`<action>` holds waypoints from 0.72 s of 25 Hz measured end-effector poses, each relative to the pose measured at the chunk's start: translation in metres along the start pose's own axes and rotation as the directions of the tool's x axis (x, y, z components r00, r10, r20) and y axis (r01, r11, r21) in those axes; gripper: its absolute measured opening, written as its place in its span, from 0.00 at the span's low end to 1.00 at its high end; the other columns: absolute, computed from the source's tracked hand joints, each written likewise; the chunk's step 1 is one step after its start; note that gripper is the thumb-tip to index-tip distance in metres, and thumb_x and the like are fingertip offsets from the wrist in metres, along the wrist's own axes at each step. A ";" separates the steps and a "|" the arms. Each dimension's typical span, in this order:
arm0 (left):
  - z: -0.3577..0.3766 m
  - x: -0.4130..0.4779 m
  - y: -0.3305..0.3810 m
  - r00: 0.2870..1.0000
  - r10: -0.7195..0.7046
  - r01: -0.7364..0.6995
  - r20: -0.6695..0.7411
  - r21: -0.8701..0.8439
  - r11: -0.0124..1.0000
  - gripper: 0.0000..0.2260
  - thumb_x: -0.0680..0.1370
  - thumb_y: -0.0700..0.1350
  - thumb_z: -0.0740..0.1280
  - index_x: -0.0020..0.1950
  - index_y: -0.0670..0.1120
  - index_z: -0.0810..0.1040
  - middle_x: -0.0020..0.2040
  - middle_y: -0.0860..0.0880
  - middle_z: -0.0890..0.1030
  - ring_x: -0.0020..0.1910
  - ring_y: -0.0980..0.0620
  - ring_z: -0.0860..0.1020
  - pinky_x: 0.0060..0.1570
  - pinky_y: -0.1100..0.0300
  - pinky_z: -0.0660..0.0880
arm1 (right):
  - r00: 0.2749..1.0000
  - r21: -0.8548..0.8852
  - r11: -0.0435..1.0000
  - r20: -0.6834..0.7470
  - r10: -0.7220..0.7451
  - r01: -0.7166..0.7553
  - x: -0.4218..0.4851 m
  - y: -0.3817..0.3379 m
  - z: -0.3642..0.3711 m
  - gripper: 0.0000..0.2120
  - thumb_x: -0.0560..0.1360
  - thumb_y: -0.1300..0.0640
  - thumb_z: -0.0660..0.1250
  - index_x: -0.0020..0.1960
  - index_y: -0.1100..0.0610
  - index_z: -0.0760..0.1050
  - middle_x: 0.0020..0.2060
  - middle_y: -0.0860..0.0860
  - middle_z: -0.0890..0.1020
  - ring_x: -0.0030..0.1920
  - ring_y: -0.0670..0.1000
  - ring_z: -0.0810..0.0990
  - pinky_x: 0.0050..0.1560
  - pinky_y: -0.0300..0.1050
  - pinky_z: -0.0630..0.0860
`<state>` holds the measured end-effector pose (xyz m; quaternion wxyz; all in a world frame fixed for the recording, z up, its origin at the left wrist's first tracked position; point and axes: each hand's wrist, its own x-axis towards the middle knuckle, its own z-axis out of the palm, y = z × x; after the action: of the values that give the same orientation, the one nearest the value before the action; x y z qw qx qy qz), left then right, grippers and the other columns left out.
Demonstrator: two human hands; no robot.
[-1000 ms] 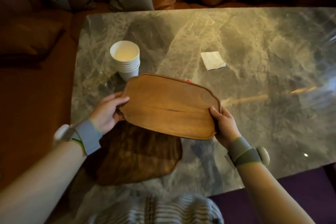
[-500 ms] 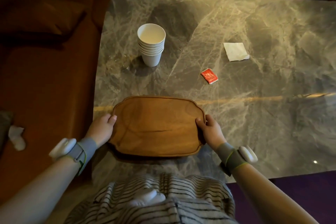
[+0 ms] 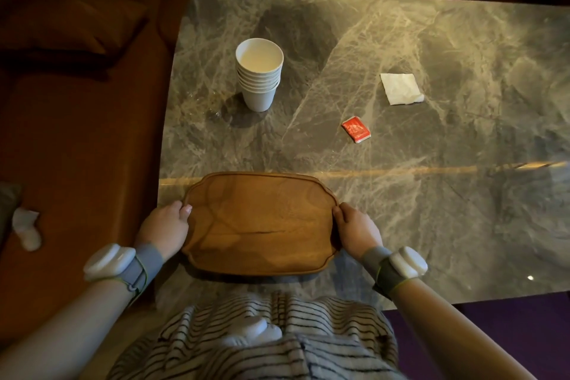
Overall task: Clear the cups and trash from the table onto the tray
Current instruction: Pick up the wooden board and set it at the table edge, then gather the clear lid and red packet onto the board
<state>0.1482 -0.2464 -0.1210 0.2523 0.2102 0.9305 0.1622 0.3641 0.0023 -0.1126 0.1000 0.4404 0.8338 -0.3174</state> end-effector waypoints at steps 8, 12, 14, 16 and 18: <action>0.001 0.004 -0.006 1.000 -0.006 0.005 0.013 0.107 0.994 0.15 0.81 0.47 0.51 0.52 0.40 0.73 0.46 0.37 0.79 0.48 0.36 0.76 0.42 0.52 0.68 | 0.997 -0.195 0.978 -0.002 -0.074 0.073 0.005 0.000 -0.003 0.16 0.79 0.47 0.50 0.49 0.56 0.72 0.45 0.59 0.82 0.45 0.61 0.79 0.42 0.47 0.71; -0.001 0.008 -0.007 0.997 -0.015 0.009 0.073 0.089 0.996 0.15 0.81 0.48 0.52 0.45 0.41 0.73 0.38 0.42 0.76 0.45 0.37 0.76 0.42 0.52 0.69 | 0.998 -0.186 0.981 0.002 -0.063 0.062 0.007 0.001 -0.004 0.16 0.79 0.47 0.51 0.48 0.56 0.72 0.46 0.58 0.82 0.46 0.61 0.79 0.46 0.50 0.74; 0.002 0.007 -0.006 0.998 -0.022 0.016 0.062 0.097 0.995 0.15 0.80 0.48 0.52 0.44 0.42 0.73 0.37 0.44 0.75 0.42 0.39 0.76 0.41 0.52 0.69 | 0.999 -0.150 0.988 -0.003 -0.036 0.035 0.009 0.003 -0.004 0.16 0.79 0.47 0.51 0.46 0.56 0.72 0.45 0.59 0.81 0.46 0.62 0.79 0.46 0.51 0.74; 0.004 0.006 -0.004 0.998 -0.026 0.020 0.058 0.109 0.994 0.14 0.80 0.49 0.52 0.43 0.44 0.72 0.35 0.45 0.73 0.40 0.41 0.74 0.40 0.53 0.69 | 1.000 -0.106 0.994 0.002 -0.027 0.027 0.012 0.004 -0.006 0.15 0.79 0.47 0.52 0.43 0.55 0.72 0.44 0.58 0.81 0.46 0.61 0.79 0.45 0.49 0.72; 0.003 0.007 -0.004 0.996 -0.048 0.038 0.076 0.127 0.991 0.15 0.80 0.50 0.51 0.40 0.45 0.71 0.36 0.44 0.75 0.41 0.40 0.75 0.43 0.51 0.72 | 0.999 -0.085 0.996 0.029 -0.029 0.031 0.016 0.006 -0.009 0.14 0.79 0.47 0.53 0.42 0.54 0.72 0.43 0.57 0.81 0.45 0.60 0.79 0.45 0.49 0.73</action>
<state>0.1432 -0.2460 -0.1276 0.2788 0.2119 0.9324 0.0896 0.3605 0.0212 -0.1153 0.1254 0.4186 0.8517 -0.2892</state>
